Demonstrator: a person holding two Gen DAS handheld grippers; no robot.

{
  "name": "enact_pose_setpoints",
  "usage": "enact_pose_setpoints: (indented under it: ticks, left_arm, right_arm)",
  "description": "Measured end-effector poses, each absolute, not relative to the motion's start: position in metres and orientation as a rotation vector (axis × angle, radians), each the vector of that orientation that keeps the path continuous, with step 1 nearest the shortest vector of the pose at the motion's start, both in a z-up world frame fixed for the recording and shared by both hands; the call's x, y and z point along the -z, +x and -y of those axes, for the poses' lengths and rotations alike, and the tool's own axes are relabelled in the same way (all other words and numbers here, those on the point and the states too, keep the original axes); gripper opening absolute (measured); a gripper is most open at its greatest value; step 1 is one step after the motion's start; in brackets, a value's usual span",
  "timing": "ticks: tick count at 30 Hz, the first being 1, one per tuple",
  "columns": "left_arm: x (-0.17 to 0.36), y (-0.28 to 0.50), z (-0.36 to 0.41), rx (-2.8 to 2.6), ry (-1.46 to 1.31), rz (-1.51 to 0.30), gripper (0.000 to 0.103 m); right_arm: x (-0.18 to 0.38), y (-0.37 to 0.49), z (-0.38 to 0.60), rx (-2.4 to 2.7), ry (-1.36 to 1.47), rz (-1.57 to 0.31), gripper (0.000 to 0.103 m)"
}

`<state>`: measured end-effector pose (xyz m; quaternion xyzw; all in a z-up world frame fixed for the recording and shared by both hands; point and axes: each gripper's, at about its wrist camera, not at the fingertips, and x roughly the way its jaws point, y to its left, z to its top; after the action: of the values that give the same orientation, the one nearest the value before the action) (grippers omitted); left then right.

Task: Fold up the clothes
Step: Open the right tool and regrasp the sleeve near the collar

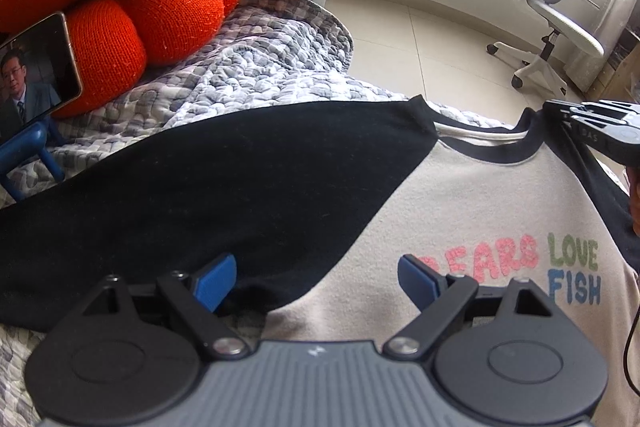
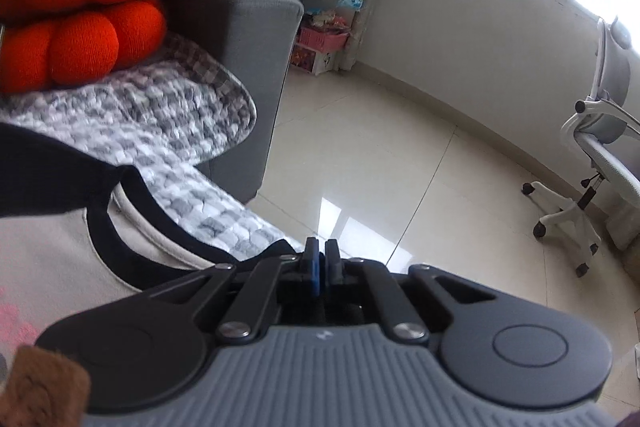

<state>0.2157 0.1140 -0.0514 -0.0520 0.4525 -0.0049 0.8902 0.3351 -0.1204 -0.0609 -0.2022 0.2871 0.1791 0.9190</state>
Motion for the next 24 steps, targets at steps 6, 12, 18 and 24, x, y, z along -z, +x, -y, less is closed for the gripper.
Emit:
enact_pose_setpoints:
  ticks: [6, 12, 18, 24]
  left_arm:
    - [0.054, 0.217, -0.112, 0.008, -0.082, -0.948, 0.090]
    - [0.054, 0.219, -0.114, 0.005, -0.093, -0.952, 0.090]
    - [0.055, 0.220, -0.114, 0.004, -0.090, -0.952, 0.091]
    - [0.056, 0.222, -0.112, -0.002, -0.079, -0.952, 0.092]
  right_arm:
    - [0.082, 0.341, 0.116, -0.320, -0.433, -0.642, 0.002]
    - [0.062, 0.341, 0.127, -0.410, -0.328, -0.676, 0.014]
    - [0.051, 0.346, 0.136, -0.460, -0.174, -0.699, 0.046]
    - [0.067, 0.338, 0.131, -0.475, -0.206, -0.720, 0.046]
